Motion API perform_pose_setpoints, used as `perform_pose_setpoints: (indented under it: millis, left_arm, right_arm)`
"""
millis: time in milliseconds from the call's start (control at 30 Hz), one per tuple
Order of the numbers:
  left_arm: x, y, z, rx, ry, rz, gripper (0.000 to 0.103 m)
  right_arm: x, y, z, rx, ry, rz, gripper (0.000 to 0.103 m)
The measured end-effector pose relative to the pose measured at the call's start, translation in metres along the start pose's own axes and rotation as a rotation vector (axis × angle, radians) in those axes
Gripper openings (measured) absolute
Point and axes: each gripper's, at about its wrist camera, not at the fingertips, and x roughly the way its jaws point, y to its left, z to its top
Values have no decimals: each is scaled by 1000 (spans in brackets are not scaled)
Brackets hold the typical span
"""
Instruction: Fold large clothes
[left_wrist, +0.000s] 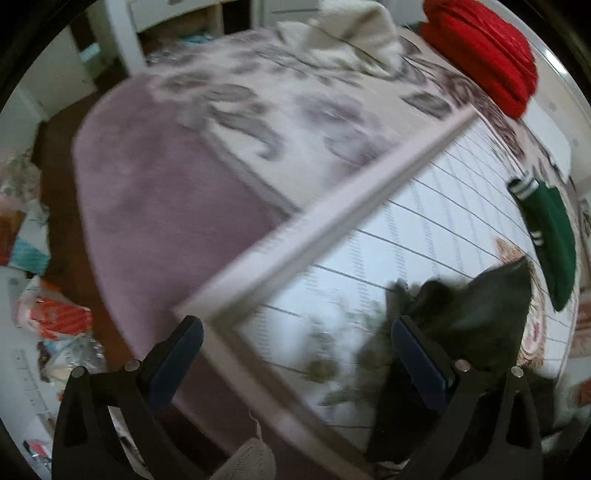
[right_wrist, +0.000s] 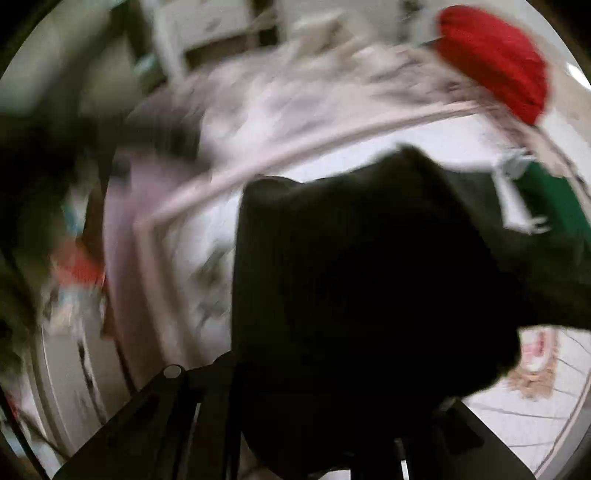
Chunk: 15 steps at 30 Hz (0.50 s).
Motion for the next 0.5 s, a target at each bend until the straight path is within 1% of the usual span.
perform_pose_setpoints:
  millis: [33, 67, 100, 133, 167, 200, 300, 333, 367, 400, 433, 500]
  left_arm:
    - [-4, 7, 1, 0, -7, 0, 103]
    - [-9, 14, 3, 2, -11, -2, 103]
    - [-14, 17, 5, 6, -20, -13, 103]
    - [-16, 8, 7, 11, -28, -26, 103]
    - [-20, 5, 10, 22, -36, -47, 103]
    - [-22, -1, 14, 29, -41, -61, 103]
    - [-21, -28, 8, 66, -26, -130, 103]
    - [-17, -38, 8, 75, -12, -137, 103]
    - [-10, -45, 4, 92, 11, -143, 103]
    - [-2, -53, -4, 112, 42, -145, 103]
    - [9, -59, -14, 138, 75, -131, 103]
    - [37, -64, -38, 184, 125, -54, 103]
  right_arm:
    - [14, 12, -5, -11, 42, 16, 27]
    - [29, 23, -12, -13, 101, 43, 40]
    - [35, 31, -16, -20, 132, 65, 43]
    - [34, 36, -21, -32, 153, 90, 54]
    - [30, 35, -22, -21, 159, 132, 66]
    - [22, 30, -23, 16, 166, 217, 70]
    - [-7, 7, -30, 127, 207, 395, 72]
    - [-21, -6, -35, 187, 211, 460, 72]
    - [-29, -15, -35, 224, 209, 483, 72]
    - [-42, -35, -39, 309, 189, 503, 72]
    - [-50, -56, -43, 398, 172, 503, 72]
    - [-56, -89, -48, 527, 156, 467, 72]
